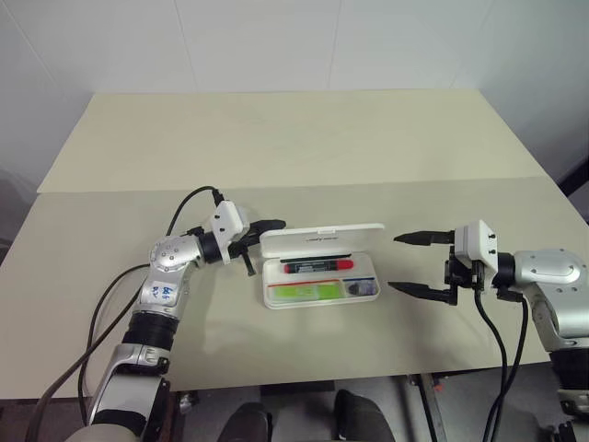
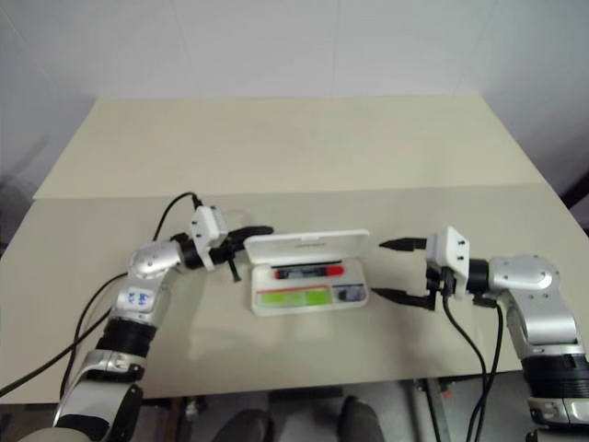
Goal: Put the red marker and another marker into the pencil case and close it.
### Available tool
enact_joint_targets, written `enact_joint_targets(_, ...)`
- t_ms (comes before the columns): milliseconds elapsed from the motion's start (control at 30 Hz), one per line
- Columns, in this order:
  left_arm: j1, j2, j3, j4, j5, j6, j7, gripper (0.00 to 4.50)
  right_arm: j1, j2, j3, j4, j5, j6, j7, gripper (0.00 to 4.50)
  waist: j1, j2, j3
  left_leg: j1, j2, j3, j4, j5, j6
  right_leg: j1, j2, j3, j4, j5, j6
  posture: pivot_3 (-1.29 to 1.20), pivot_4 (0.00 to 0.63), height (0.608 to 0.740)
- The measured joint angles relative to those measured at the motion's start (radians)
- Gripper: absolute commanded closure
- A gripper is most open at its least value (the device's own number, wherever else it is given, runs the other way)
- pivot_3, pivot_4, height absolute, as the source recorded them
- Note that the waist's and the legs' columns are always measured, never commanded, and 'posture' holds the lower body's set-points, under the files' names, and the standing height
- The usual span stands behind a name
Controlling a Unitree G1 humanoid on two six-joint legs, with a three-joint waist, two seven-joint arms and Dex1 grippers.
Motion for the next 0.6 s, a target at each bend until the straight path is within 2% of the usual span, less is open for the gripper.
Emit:
enact_joint_targets(267,-0.056,0.026,-0.068,-0.001,0.0,-0.032,-0.151,4.46,0.0,-0.013,-0.001,-0.039,0.032,0.078,-0.003,0.0,-0.001,0.0,0.0,0.0,0.0,0.0,0.0,0.0,0.0,0.0,0.0,-0.001,0.0,0.0,0.0,0.0,0.15,0.74)
enact_joint_targets(600,-0.052,0.028,-0.146,-0.042,0.015,0.027,-0.209,4.46,0.004,-0.131,-0.039,-0.087,0.115,0.243,0.044,0.0,0.001,0.0,0.0,0.0,0.0,0.0,0.0,0.0,0.0,0.0,0.0,-0.001,0.0,0.0,0.0,0.0,0.15,0.74)
